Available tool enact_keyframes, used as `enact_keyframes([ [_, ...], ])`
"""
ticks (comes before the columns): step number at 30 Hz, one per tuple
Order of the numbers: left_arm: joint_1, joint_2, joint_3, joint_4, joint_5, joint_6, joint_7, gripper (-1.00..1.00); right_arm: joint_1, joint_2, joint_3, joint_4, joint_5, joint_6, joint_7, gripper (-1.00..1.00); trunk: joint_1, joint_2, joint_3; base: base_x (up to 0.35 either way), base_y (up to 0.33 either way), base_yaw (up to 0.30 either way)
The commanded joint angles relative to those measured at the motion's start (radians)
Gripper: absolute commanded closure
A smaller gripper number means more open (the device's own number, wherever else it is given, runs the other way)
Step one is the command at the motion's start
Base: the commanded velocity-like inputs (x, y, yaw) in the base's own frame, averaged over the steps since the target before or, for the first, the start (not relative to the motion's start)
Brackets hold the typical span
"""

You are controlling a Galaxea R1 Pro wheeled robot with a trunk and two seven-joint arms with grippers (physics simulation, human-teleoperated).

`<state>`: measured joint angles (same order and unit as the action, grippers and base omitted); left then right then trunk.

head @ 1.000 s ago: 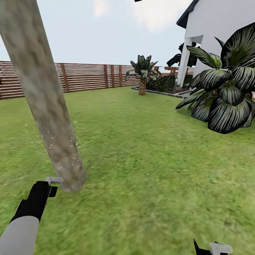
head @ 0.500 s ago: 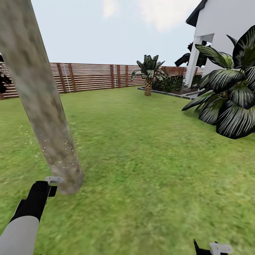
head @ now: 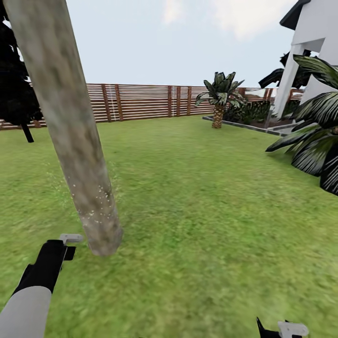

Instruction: In the garden, pick up the pesticide atomizer on the floor and spray pesticide onto both trees until each tree trunk is fully covered.

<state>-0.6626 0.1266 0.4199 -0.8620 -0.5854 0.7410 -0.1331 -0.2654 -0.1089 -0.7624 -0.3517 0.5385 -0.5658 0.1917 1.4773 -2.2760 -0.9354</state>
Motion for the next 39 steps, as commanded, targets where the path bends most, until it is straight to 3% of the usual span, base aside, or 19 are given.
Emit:
enact_keyframes([
  [1,0.0,0.0,0.0,0.0,-0.001,0.0,0.0,1.0,0.0,0.0,0.0,0.0,0.0,0.0,0.0,-1.0,0.0,0.0,0.0,0.004,-0.001,0.276],
  [8,0.0,-0.01,-0.005,0.001,0.005,-0.003,-0.005,1.0,0.0,-0.002,0.0,0.0,0.0,0.0,0.0,-1.0,0.0,0.0,0.0,0.001,0.0,0.158],
  [12,-0.011,-0.098,-0.016,0.001,0.003,-0.056,-0.013,1.0,0.0,-0.003,-0.001,0.0,0.0,0.0,0.0,-1.0,0.0,0.0,0.0,0.0,0.0,0.005],
  [13,-0.014,-0.119,-0.03,0.001,0.002,-0.057,-0.01,1.0,0.0,-0.003,-0.001,0.0,0.0,0.0,0.0,-1.0,0.0,0.0,0.0,0.0,0.0,0.0],
  [14,-0.022,-0.138,-0.071,-0.006,0.0,-0.053,-0.006,1.0,0.0,-0.003,-0.001,0.0,0.0,0.0,0.0,-1.0,0.0,0.0,0.0,0.0,0.0,0.0],
  [15,-0.035,-0.139,-0.089,-0.027,0.0,-0.05,-0.004,1.0,0.0,-0.003,-0.001,0.0,0.0,0.0,0.0,-1.0,0.0,0.0,0.0,0.0,0.0,0.0],
  [17,-0.044,-0.126,-0.089,-0.054,0.0,-0.043,-0.005,1.0,0.0,-0.003,-0.001,0.0,0.0,0.0,0.0,-1.0,0.0,0.0,0.0,0.0,0.0,0.0],
  [20,-0.044,-0.068,-0.06,-0.089,0.003,-0.023,-0.012,1.0,0.0,-0.003,0.0,0.0,0.001,0.0,0.0,-1.0,0.0,0.0,0.0,0.0,0.0,0.0],
  [28,-0.071,-0.077,-0.062,-0.131,0.006,-0.017,-0.015,1.0,0.0,-0.003,0.0,0.0,0.001,0.0,0.0,-1.0,0.0,0.0,0.0,0.0,0.0,0.0],
  [32,-0.1,-0.065,-0.064,-0.19,0.006,0.099,-0.022,1.0,0.0,-0.003,0.0,0.0,0.001,0.0,0.0,-1.0,0.0,0.0,0.0,0.0,0.0,0.0],
  [38,-0.092,-0.078,-0.068,-0.204,0.006,0.116,-0.028,1.0,0.0,-0.004,-0.001,0.0,0.001,0.0,0.0,-1.0,0.0,0.0,0.0,0.0,-0.002,0.0],
  [39,-0.092,-0.079,-0.068,-0.203,0.006,0.116,-0.067,1.0,0.0,-0.004,-0.001,0.0,0.001,0.001,0.0,-1.0,0.0,0.0,0.0,0.0,-0.174,0.0],
])
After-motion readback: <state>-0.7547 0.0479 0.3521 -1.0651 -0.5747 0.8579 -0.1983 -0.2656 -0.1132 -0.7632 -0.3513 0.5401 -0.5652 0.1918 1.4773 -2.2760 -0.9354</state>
